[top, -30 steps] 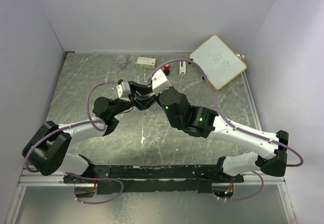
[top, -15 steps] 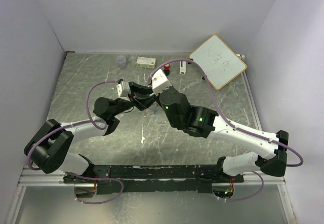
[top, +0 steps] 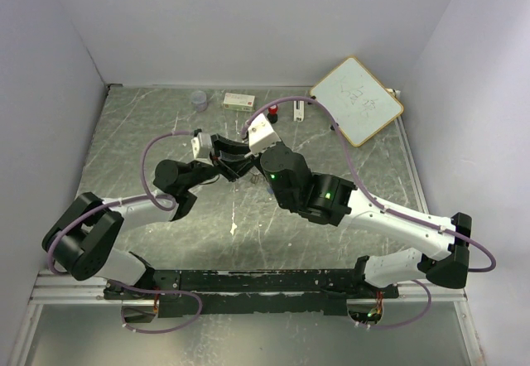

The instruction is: Remove the keys from the keyring

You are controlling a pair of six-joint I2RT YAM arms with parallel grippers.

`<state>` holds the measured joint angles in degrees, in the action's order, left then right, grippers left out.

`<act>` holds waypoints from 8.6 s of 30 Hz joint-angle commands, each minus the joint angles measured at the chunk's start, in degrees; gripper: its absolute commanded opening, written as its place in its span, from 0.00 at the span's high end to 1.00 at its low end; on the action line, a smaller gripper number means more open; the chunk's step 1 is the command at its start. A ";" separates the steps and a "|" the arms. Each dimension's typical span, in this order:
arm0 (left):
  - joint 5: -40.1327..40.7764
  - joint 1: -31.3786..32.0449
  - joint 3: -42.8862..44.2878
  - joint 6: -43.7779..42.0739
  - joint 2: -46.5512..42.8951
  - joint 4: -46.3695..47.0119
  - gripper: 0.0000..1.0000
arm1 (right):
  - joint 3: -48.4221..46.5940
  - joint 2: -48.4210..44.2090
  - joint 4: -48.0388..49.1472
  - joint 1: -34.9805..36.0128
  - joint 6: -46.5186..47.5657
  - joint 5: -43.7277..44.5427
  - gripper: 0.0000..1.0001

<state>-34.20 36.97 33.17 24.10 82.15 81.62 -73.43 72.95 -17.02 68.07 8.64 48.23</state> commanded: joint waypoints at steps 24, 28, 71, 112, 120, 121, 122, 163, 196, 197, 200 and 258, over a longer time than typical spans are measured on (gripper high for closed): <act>-2.12 0.51 1.86 2.24 1.23 5.04 0.66 | 0.04 0.40 1.74 0.38 -0.21 -0.15 1.00; -2.01 0.62 1.94 2.12 1.13 4.68 0.67 | 0.04 0.44 1.82 0.37 -0.13 -0.23 1.00; 2.06 1.16 0.13 -1.17 -1.42 1.38 0.93 | -0.84 1.20 0.18 0.39 -0.35 0.58 1.00; -9.48 1.14 0.93 -29.09 -18.56 -34.22 0.93 | -21.39 7.14 -32.28 0.29 -2.51 -10.06 1.00; -12.38 1.17 2.83 -34.10 -19.87 -42.35 0.93 | -21.20 5.96 -33.32 0.26 -1.73 -11.59 1.00; -12.65 1.13 2.98 -34.43 -19.98 -42.91 0.93 | -21.13 6.00 -33.49 0.30 -1.63 -12.02 1.00; -13.23 1.17 3.04 -34.83 -20.09 -43.46 0.93 | -21.04 6.12 -33.70 0.30 -1.59 -12.29 1.00; -27.15 1.15 2.65 -40.05 -32.92 -50.90 0.93 | -14.94 10.64 -31.93 -4.46 3.99 -38.07 1.00; -2.65 0.72 8.84 -26.15 -3.15 -37.38 0.92 | 15.22 9.22 11.08 -35.95 -13.42 -32.78 1.00; -2.37 0.57 8.93 -25.34 -2.04 -35.91 0.92 | 15.70 10.48 13.13 -36.61 -13.88 -33.47 1.00; -1.41 -0.04 9.61 -24.24 1.03 -34.02 0.91 | 18.68 13.90 16.90 -39.30 -15.39 -36.83 1.00; -6.67 -5.69 6.23 -9.19 -3.48 -22.15 0.92 | 52.16 -7.18 54.28 -35.64 -17.03 -58.25 0.56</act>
<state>-38.33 30.65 39.79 13.13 81.82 56.38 -22.35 65.69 30.44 32.36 -6.98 -5.34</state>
